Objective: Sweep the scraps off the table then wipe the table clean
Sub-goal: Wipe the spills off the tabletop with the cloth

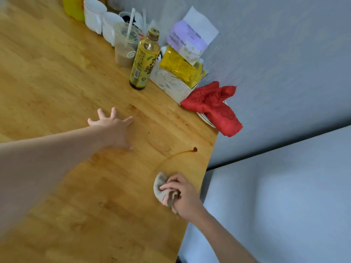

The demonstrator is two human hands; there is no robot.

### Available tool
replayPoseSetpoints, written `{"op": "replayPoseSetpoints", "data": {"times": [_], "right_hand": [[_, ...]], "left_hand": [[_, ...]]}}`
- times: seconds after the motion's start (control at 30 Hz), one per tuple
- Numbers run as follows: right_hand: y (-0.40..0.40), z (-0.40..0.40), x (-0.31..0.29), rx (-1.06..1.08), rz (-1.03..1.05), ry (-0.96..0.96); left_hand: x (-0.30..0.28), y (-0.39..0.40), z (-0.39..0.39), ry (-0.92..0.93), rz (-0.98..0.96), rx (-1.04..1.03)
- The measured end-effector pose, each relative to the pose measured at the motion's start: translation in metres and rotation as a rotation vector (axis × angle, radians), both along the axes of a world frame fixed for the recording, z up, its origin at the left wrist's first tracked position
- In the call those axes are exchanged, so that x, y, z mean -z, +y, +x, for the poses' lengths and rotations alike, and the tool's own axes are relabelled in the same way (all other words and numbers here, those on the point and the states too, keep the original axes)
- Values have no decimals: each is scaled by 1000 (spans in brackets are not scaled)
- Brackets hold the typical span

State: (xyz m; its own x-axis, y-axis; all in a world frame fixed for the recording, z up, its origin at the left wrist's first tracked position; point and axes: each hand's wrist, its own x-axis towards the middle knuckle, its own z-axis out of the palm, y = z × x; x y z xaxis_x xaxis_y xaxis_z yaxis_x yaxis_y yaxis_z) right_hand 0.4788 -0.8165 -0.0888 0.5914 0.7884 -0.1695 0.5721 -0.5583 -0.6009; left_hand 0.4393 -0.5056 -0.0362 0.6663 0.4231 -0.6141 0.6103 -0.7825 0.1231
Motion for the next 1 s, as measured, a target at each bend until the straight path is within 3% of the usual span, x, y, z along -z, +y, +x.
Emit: {"op": "replayPoseSetpoints", "data": {"times": [0.03, 0.1, 0.17, 0.23, 0.33, 0.37, 0.4, 0.47, 0.57, 0.6, 0.67, 0.77, 0.8, 0.83, 0.9, 0.97, 1.0], "right_hand": [[-4, 25, 0, 147, 35, -28], [3, 82, -13, 651, 62, -56], [25, 119, -21, 1026, 83, 54], [56, 111, -13, 874, 74, 18], [76, 47, 1, 107, 62, 87], [69, 39, 2, -79, 31, 102], [59, 48, 0, -119, 19, 116], [41, 89, -6, 208, 66, 68], [42, 148, -27, 965, 30, 40], [54, 146, -26, 1012, -36, -19], [78, 114, -11, 681, -37, -87], [76, 51, -3, -180, -7, 9], [67, 58, -6, -273, -19, 18], [61, 73, -8, -167, 0, 47], [51, 113, -12, 378, 81, 44], [55, 134, -15, 915, 16, -31], [69, 127, -14, 992, -65, -119]], "left_hand": [[0, 0, 1, 7, -9, -5], [-1, -2, 3, 13, -13, -18], [-3, -2, 4, 8, -11, -26], [-5, -3, 3, 4, -21, -27], [-7, -2, 2, 5, -26, -36], [-7, -2, 2, 7, -28, -40], [-8, -2, 2, 10, -26, -36], [-8, -3, 3, 13, -21, -25], [-7, -3, 3, 15, -24, -30], [-7, -3, 3, 18, -25, -30], [-6, -3, 3, 29, -30, -29], [-4, -1, 4, 32, -29, -21], [-3, 0, 4, 28, -36, -23], [-4, 1, 5, 25, -40, -20], [-3, 0, 4, 25, -35, -16], [-2, 0, 3, 36, -26, -16], [-3, 0, 4, 42, -24, -14]]}}
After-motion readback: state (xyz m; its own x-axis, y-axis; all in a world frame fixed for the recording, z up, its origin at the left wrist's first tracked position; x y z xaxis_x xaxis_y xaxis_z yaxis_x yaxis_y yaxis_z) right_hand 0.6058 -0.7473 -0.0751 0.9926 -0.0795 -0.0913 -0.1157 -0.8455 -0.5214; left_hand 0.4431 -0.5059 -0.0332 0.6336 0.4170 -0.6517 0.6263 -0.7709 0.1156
